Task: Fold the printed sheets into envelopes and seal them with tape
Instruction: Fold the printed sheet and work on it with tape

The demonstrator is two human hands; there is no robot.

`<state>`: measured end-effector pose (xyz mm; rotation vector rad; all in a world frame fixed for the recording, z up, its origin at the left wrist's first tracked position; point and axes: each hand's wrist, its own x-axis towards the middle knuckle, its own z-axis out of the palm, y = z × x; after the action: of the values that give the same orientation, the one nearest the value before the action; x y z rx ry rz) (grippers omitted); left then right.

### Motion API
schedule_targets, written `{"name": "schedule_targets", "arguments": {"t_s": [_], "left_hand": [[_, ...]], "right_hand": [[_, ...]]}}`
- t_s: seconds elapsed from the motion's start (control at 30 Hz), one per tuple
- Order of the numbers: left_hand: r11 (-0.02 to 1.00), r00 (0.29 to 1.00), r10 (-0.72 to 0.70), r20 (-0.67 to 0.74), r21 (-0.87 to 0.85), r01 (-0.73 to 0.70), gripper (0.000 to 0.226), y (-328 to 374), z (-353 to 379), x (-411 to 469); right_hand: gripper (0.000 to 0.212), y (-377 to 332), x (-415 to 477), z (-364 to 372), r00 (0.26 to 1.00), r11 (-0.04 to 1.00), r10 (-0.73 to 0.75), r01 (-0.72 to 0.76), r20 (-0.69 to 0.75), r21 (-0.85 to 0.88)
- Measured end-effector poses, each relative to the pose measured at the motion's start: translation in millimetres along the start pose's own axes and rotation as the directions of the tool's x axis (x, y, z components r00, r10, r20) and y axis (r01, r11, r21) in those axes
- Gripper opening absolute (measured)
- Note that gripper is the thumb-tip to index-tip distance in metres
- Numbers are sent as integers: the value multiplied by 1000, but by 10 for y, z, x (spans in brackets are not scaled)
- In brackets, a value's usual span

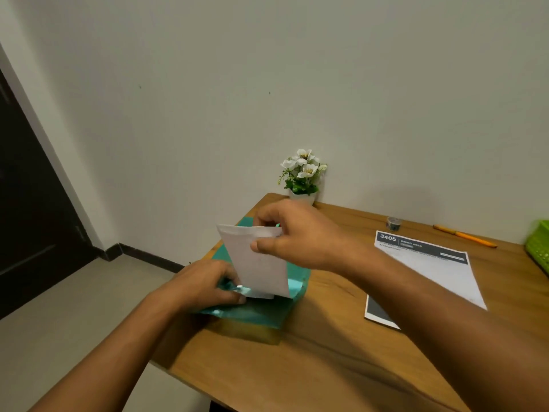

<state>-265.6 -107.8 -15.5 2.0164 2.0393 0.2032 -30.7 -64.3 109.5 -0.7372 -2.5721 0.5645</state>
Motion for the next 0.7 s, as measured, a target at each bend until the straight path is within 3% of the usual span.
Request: {"name": "schedule_targets", "arguments": {"t_s": [0.17,0.33,0.43,0.53,0.7], "left_hand": [[1000,997,-9,76,21,8,27,43,-145,79],[998,984,-20,175,64,9,37,197,-232,91],[999,976,-12,218,35,4,32,184,-283,136],[999,982,-19,189,54,9,28,229,-328,208],[989,999,49,-14,140,-46,40,600,-433,447]], "right_hand": [[8,-27,-55,-431,988,999,-35,32,-150,-28],[7,-29,-152,-812,930,998,-66,69,-362,-5],[5,62,-226,-967,899,997,-69,71,-432,-11],[1,239,-314,-1023,875,999,-46,30,-482,-41],[5,632,-505,-1016,842,994,23,-77,-539,-78]]}}
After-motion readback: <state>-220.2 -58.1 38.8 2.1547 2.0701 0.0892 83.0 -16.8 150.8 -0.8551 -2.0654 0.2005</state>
